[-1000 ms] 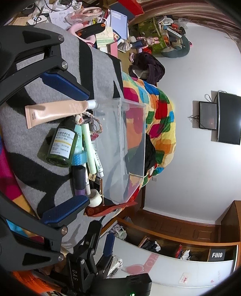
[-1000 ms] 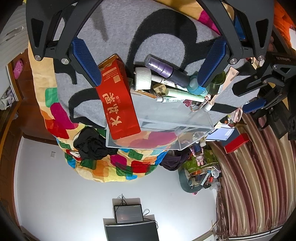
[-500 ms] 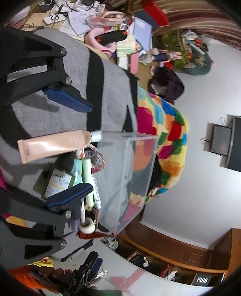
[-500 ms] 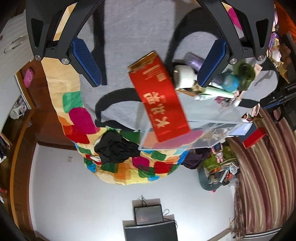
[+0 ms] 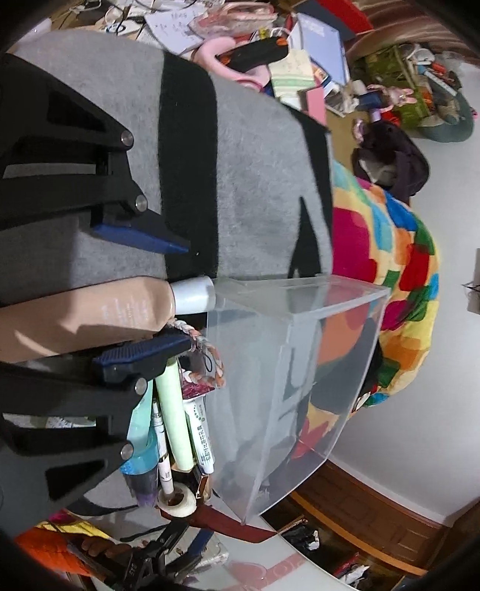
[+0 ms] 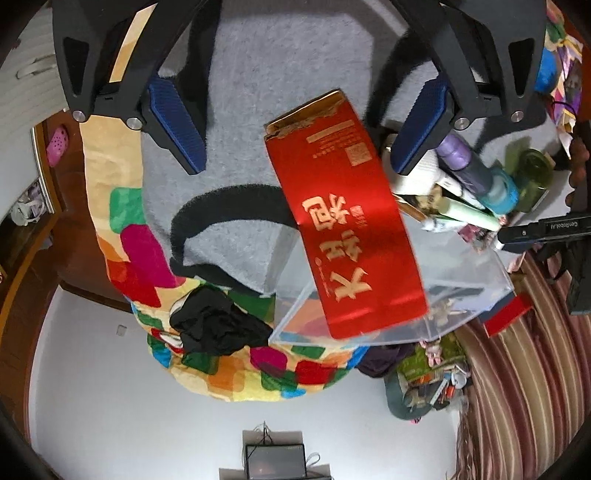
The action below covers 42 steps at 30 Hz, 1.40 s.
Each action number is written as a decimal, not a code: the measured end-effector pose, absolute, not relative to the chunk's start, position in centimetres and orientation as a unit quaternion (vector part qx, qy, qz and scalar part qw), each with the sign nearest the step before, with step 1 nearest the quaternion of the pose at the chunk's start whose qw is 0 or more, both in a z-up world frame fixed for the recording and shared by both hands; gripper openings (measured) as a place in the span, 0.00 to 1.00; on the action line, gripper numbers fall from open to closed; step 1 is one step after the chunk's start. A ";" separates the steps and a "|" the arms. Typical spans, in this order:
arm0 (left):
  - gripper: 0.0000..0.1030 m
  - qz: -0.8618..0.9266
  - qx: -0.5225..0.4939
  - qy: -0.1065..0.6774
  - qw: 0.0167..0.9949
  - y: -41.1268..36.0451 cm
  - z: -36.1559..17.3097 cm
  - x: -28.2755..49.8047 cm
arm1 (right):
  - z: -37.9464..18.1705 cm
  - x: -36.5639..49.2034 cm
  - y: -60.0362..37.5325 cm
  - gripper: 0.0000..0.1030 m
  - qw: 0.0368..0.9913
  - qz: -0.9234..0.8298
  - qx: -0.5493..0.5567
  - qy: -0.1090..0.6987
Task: Organize objects
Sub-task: 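Grasp the peach tube with left gripper while right gripper grasps red tea packet, drop both into box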
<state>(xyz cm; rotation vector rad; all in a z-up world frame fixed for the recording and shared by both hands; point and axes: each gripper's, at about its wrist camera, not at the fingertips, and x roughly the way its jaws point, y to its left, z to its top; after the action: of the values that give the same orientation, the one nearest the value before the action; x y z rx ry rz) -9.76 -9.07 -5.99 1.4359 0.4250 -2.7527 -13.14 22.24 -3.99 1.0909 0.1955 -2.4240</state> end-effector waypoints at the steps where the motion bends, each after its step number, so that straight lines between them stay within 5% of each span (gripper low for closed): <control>1: 0.40 -0.879 0.457 0.135 0.006 -9.0 -6.1 -9.8 | -4.2 -13.3 22.2 0.88 0.239 -0.882 0.401 0.069; 7: 0.27 -0.885 0.449 0.125 0.008 -8.6 -6.3 -9.7 | -5.8 -14.6 21.8 0.51 0.270 -0.856 0.438 0.058; 13: 0.19 -0.895 0.429 0.121 0.024 -8.6 -5.4 -8.4 | -4.9 -13.5 22.8 0.50 0.257 -0.873 0.410 0.053; 42: 0.18 -0.969 0.232 0.075 0.024 -6.9 9.6 -5.6 | 3.5 -14.3 19.7 0.50 0.300 -0.900 0.316 0.018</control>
<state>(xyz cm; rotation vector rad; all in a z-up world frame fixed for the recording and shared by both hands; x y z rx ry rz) -5.57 -6.88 9.63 0.7192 0.2326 -3.0003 -14.31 19.68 3.52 0.8388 0.0478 -2.3880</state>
